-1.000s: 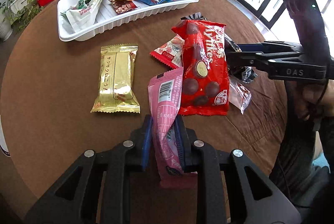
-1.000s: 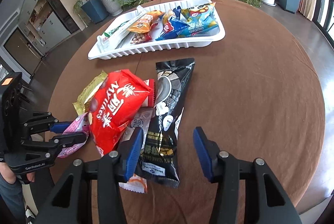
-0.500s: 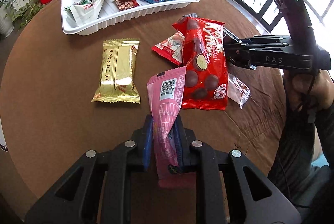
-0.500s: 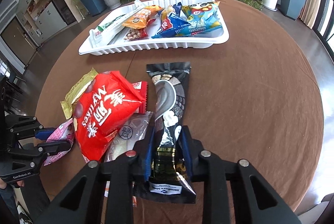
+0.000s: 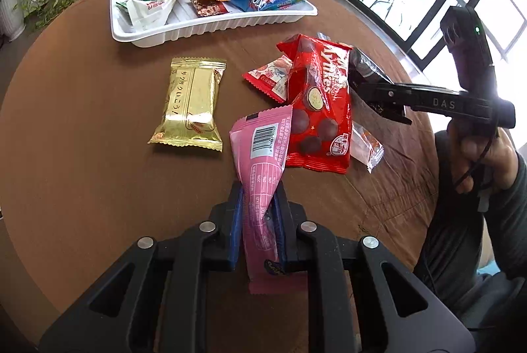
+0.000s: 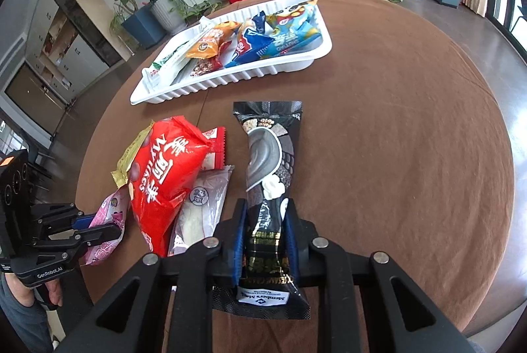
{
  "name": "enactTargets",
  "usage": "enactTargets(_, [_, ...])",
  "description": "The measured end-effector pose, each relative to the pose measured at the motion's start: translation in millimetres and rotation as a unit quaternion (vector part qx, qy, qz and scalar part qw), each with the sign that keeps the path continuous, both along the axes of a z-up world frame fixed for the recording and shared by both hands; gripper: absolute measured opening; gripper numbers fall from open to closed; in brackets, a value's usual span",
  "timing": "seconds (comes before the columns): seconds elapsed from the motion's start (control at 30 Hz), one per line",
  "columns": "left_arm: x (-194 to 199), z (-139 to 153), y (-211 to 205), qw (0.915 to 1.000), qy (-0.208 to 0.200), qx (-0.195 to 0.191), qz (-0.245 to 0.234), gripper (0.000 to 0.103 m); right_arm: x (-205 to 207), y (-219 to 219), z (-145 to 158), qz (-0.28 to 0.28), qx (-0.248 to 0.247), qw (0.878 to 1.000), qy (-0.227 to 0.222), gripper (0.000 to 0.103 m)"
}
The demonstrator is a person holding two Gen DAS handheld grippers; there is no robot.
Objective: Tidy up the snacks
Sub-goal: 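Carry the pink and black bars over the white tray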
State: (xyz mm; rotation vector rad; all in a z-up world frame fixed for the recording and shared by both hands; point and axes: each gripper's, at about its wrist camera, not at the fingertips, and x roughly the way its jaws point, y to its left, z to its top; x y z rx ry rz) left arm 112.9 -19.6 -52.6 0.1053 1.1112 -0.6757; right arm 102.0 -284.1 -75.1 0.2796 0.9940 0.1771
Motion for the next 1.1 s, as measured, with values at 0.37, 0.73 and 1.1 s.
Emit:
enactTargets(0.37, [-0.1, 16.4, 15.9, 0.9983, -0.004, -0.049, 0.030, 0.015, -23.8, -11.5, 3.4, -0.014, 0.044, 0.999, 0.002, 0.023])
enactTargets(0.73, [43.4, 62.3, 40.9, 0.9934, -0.047, -0.081, 0.067, 0.015, -1.2, -53.3, 39.1, -0.060, 0.044, 0.997, -0.034, 0.023])
enactTargets(1.1, [130.8, 120.9, 18.2, 0.9897, -0.089, -0.092, 0.064, 0.015, 75.6, -52.5, 113.7, -0.045, 0.027, 0.994, -0.099, 0.023])
